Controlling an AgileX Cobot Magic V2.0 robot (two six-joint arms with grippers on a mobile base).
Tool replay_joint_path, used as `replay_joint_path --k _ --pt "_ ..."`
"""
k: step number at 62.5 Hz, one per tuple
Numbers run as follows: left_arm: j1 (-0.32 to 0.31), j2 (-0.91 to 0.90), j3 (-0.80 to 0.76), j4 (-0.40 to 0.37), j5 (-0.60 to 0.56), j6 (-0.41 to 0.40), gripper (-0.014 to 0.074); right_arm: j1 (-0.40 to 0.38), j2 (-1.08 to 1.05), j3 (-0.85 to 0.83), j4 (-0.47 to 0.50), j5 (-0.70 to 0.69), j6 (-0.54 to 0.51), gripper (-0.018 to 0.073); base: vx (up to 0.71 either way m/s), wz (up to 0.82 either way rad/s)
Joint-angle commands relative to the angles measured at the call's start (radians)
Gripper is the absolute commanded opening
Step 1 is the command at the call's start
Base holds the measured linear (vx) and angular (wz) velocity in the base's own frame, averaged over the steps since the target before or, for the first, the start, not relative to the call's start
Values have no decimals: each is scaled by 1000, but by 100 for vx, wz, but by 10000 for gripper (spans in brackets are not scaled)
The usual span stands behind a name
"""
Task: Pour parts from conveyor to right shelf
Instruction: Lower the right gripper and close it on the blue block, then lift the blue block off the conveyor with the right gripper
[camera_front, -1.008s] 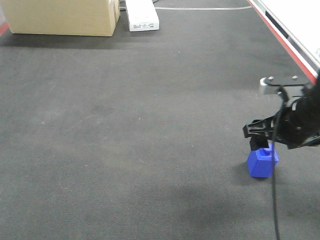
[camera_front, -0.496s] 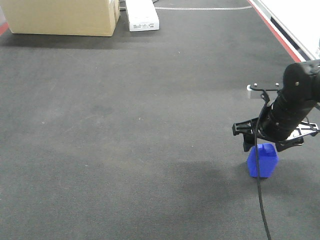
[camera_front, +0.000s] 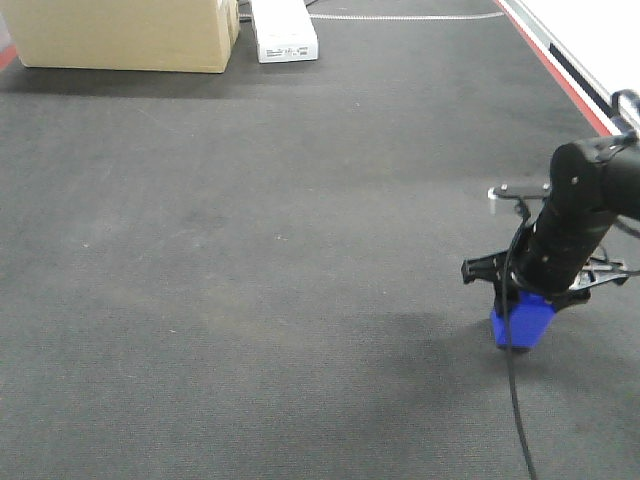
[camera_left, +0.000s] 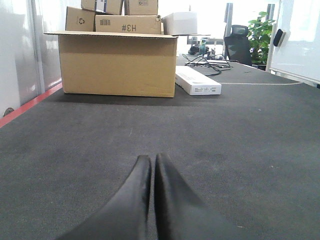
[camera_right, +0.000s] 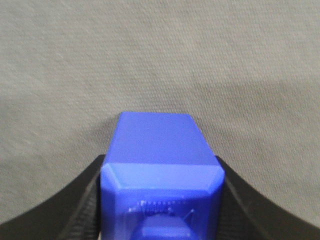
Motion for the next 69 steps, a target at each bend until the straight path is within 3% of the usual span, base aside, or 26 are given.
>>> replay_joint_path --k 1,13,33,53,69 --pt "2 -14 31 -2 -73 -8 -6 -5 -111 -30 -6 -36 -16 -15 0 0" --pt "2 -14 31 -2 -73 -8 -6 -5 -306 26 -6 -104 -81 -9 0 0" --pt "2 -14 31 -2 -73 -8 -6 -5 -842 397 7 -345 -116 -9 0 0" --pt "2 -14 31 -2 -73 -8 -6 -5 -1438 696 -5 -439 -118 -9 0 0" --pt "2 -14 31 -2 -73 -8 -6 -5 -1707 941 -46 -576 -120 -9 0 0"
